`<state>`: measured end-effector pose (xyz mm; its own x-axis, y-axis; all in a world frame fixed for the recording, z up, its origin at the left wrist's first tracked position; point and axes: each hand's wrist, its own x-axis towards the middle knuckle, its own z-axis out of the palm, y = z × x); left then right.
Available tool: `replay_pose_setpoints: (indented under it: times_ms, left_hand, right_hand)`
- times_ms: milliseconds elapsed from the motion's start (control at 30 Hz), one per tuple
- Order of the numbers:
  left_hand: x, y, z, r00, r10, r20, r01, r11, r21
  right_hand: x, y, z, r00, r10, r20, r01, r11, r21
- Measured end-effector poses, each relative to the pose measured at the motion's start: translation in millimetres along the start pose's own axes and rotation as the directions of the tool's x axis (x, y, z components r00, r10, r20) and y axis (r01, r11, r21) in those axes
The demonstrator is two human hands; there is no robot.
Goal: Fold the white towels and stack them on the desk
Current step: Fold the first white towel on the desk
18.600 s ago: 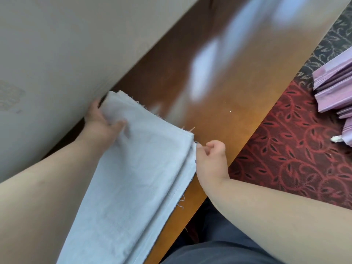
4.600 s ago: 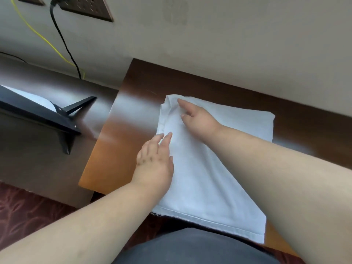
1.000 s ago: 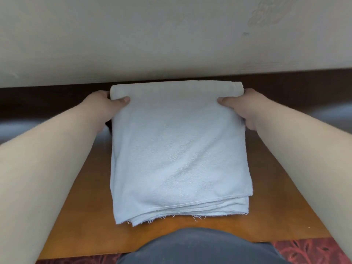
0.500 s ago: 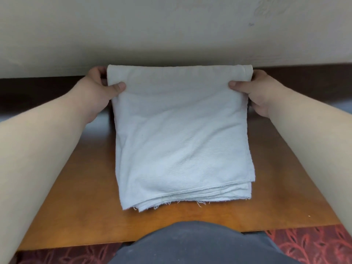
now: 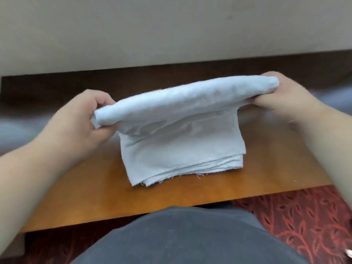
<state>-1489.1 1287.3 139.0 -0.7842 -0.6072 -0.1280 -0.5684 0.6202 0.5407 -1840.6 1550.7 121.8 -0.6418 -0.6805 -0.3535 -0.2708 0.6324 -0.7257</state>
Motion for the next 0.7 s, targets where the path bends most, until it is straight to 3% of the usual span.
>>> replay_pose_setpoints:
  times_ms: [100,233,333,467,600,700]
  left_hand:
    - [-37,-11,20,0.97,0.239,0.037,-0.241,0.968,0.064]
    - [-71,-23,51,0.899,0.436,0.034,-0.432,0.875,0.218]
    - [-80,-25,73,0.91,0.405,0.086,-0.41,0.851,0.329]
    - [-89,-17,94,0.91,0.38,0.169,-0.416,0.832,0.368]
    - [-97,-9,93,0.911,0.322,0.259,-0.405,0.818,0.408]
    - [-100,0,86,0.88,0.262,0.397,-0.432,0.788,0.438]
  right_hand:
    - [-44,9,10,0.999,-0.044,-0.024,0.04,0.99,-0.135]
    - [-68,35,28,0.925,-0.331,0.188,0.374,0.882,-0.289]
    - [-73,74,35,0.896,-0.389,0.214,0.444,0.794,-0.415]
    - [-72,112,45,0.899,-0.358,0.25,0.437,0.737,-0.515]
    - [-69,118,45,0.882,-0.393,0.26,0.472,0.725,-0.502]
    - [-74,113,44,0.877,-0.328,0.352,0.478,0.678,-0.558]
